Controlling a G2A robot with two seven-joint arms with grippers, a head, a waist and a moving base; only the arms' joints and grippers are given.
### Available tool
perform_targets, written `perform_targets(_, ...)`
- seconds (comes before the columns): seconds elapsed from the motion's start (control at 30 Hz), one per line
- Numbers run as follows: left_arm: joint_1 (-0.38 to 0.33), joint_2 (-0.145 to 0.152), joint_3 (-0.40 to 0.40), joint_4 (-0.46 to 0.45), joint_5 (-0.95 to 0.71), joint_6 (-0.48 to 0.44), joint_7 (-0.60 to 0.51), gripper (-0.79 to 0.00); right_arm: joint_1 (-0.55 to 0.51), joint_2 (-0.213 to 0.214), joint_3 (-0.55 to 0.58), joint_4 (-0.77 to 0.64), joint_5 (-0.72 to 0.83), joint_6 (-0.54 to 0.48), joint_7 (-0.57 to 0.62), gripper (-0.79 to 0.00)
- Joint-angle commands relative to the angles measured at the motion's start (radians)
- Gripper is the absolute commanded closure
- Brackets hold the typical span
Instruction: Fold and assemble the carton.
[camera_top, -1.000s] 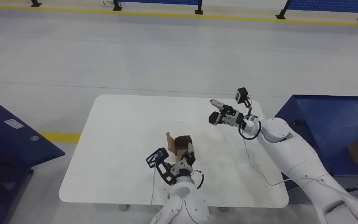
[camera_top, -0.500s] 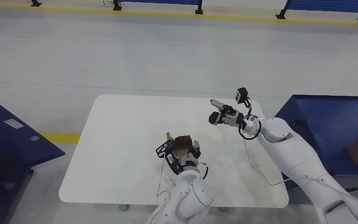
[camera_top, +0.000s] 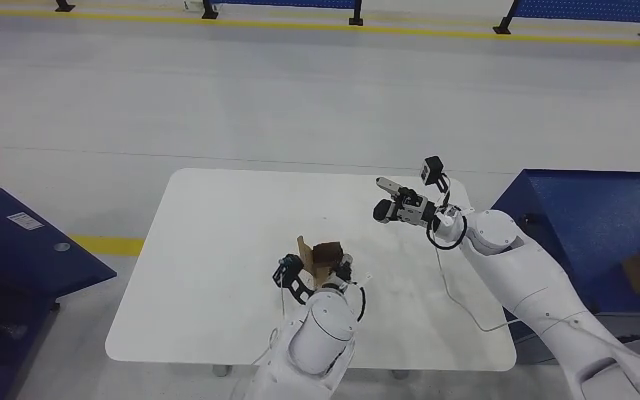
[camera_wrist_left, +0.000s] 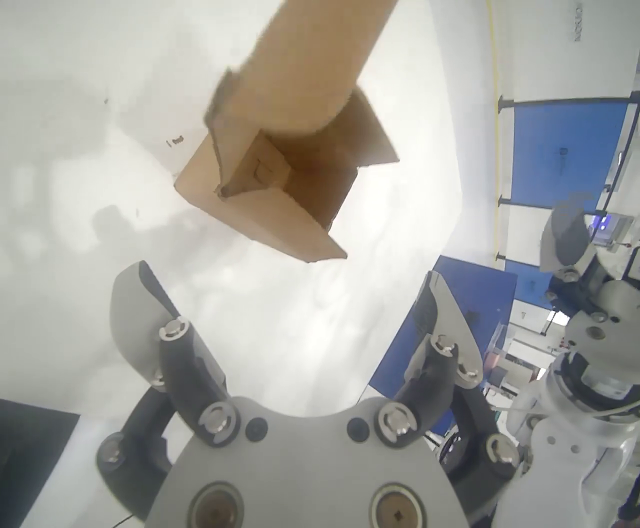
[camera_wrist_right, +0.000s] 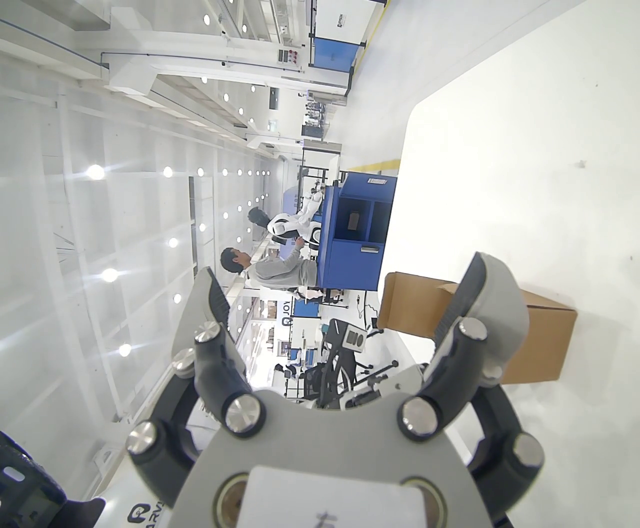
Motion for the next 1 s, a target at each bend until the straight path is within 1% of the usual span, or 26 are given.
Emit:
perform_targets(0.0, -0.015, -0.006, 0.009, 0.037, -0.062, 0.000, 0.099, -0.640, 0.000, 0.000, 0.000, 0.000, 0.000, 0.000, 0.000, -0.785)
perform_targets(0.03, -0.022, -0.009, 0.015, 0.051, -0.090, 0.000, 0.132, -0.603, 0.000, 0.000, 0.000, 0.000, 0.000, 0.000, 0.000, -0.785)
perform_targets(0.13, -0.046, -0.017, 0.030, 0.090, -0.163, 0.000, 0.224, -0.548, 0.000, 0.000, 0.000, 0.000, 0.000, 0.000, 0.000, -0.785)
perform_targets(0.2, -0.059, -0.022, 0.039, 0.112, -0.208, 0.000, 0.267, -0.462, 0.000, 0.000, 0.000, 0.000, 0.000, 0.000, 0.000, -0.785)
perform_targets(0.27, -0.070, -0.026, 0.049, 0.125, -0.244, 0.000, 0.306, -0.434, 0.000, 0.000, 0.000, 0.000, 0.000, 0.000, 0.000, -0.785)
perform_targets(0.3, -0.074, -0.027, 0.053, 0.129, -0.262, 0.000, 0.321, -0.391, 0.000, 0.000, 0.000, 0.000, 0.000, 0.000, 0.000, -0.785)
perform_targets(0.37, -0.080, -0.028, 0.060, 0.135, -0.288, 0.000, 0.351, -0.366, 0.000, 0.000, 0.000, 0.000, 0.000, 0.000, 0.000, -0.785)
perform_targets(0.5, -0.078, -0.026, 0.071, 0.131, -0.326, 0.000, 0.396, -0.336, 0.000, 0.000, 0.000, 0.000, 0.000, 0.000, 0.000, -0.785)
perform_targets(0.57, -0.073, -0.023, 0.076, 0.121, -0.341, 0.000, 0.411, -0.268, 0.000, 0.000, 0.000, 0.000, 0.000, 0.000, 0.000, -0.785)
perform_targets(0.63, -0.067, -0.019, 0.079, 0.110, -0.350, 0.000, 0.424, -0.225, 0.000, 0.000, 0.000, 0.000, 0.000, 0.000, 0.000, -0.785)
perform_targets(0.67, -0.064, -0.017, 0.081, 0.104, -0.355, 0.000, 0.428, -0.191, 0.000, 0.000, 0.000, 0.000, 0.000, 0.000, 0.000, -0.785)
perform_targets(0.83, -0.051, -0.010, 0.085, 0.086, -0.372, 0.000, 0.445, -0.129, 0.000, 0.000, 0.000, 0.000, 0.000, 0.000, 0.000, -0.785)
perform_targets(0.9, -0.047, -0.008, 0.086, 0.081, -0.376, 0.000, 0.452, -0.006, 0.000, 0.000, 0.000, 0.000, 0.000, 0.000, 0.000, -0.785)
perform_targets(0.97, -0.043, -0.006, 0.088, 0.074, -0.380, 0.000, 0.460, -0.012, 0.000, 0.000, 0.000, 0.000, 0.000, 0.000, 0.000, -0.785)
